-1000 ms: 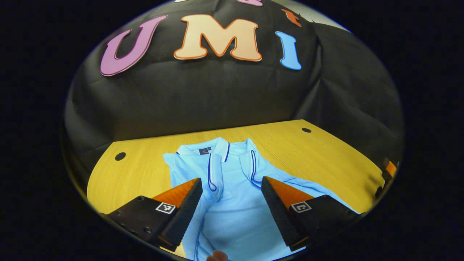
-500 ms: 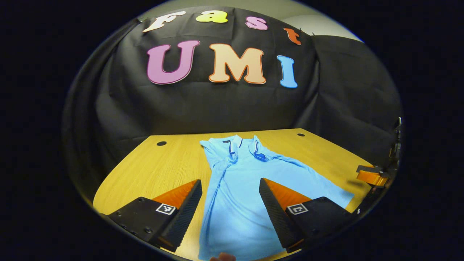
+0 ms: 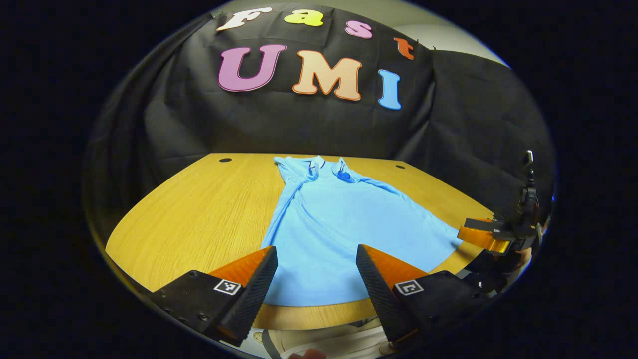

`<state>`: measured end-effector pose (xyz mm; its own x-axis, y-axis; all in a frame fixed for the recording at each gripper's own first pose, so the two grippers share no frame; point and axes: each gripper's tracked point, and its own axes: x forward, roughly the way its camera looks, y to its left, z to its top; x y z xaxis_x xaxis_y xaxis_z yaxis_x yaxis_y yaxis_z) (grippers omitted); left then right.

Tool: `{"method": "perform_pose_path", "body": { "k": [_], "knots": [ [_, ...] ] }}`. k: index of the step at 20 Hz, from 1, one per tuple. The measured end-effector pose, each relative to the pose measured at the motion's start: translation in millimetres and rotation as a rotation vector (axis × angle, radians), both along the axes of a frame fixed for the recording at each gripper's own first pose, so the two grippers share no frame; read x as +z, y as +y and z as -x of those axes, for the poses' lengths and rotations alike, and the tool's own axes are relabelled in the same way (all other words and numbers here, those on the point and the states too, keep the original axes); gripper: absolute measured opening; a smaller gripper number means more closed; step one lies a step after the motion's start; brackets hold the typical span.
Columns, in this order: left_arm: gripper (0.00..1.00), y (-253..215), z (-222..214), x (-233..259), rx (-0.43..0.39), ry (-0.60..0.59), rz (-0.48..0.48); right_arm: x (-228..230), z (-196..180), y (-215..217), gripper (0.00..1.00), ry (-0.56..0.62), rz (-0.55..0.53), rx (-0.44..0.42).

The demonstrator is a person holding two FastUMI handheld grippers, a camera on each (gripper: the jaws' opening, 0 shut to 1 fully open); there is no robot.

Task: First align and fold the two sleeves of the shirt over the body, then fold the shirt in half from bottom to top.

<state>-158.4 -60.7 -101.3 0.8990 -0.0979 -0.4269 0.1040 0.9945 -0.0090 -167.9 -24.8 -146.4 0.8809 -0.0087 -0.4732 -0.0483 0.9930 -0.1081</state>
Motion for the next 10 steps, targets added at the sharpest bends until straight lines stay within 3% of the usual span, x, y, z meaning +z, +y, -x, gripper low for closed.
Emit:
{"method": "perform_pose_path", "body": {
  "k": [4, 10],
  "knots": [
    [0.96, 7.9, 6.5, -18.2, 0.039, 0.053, 0.019, -11.3, 0.6, 6.5, 0.98, 0.027, 0.013, 0.011],
    [0.93, 22.7, 9.0, -26.7, 0.071, 0.055, -0.05, -27.8, 7.4, 9.3, 0.98, 0.062, 0.092, 0.035]
  ]
}}
